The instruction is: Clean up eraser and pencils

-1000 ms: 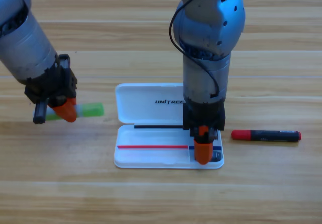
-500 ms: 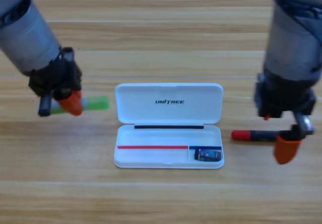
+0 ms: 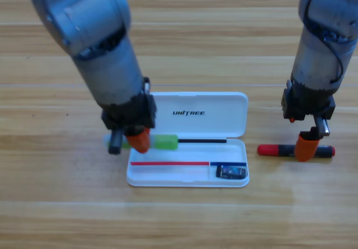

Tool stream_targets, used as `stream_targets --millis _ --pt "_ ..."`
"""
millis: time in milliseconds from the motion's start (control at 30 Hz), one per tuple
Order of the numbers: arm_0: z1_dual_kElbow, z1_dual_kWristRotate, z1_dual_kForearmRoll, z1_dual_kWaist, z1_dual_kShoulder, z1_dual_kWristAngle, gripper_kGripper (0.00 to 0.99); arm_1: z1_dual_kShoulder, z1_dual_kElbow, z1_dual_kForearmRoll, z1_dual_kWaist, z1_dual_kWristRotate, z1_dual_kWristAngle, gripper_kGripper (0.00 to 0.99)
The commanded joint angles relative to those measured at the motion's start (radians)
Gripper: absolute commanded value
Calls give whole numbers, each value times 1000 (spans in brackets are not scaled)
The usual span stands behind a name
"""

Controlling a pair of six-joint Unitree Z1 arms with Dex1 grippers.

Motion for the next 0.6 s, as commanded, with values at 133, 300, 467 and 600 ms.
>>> stream_targets --millis 133,300,467,600 --pt "-59 -21 7 -58 132 9 0 150 -13 -45 -40 -25 -22 862" --pt "-79 -23 7 -58 156 8 0 170 -18 -45 -45 -31 -24 808" --pt "-96 -30 9 -58 173 -2 0 188 -4 -45 -54 -53 -24 483" --pt "-98 -35 9 -58 183 -14 0 182 17 -44 -60 -68 -24 80"
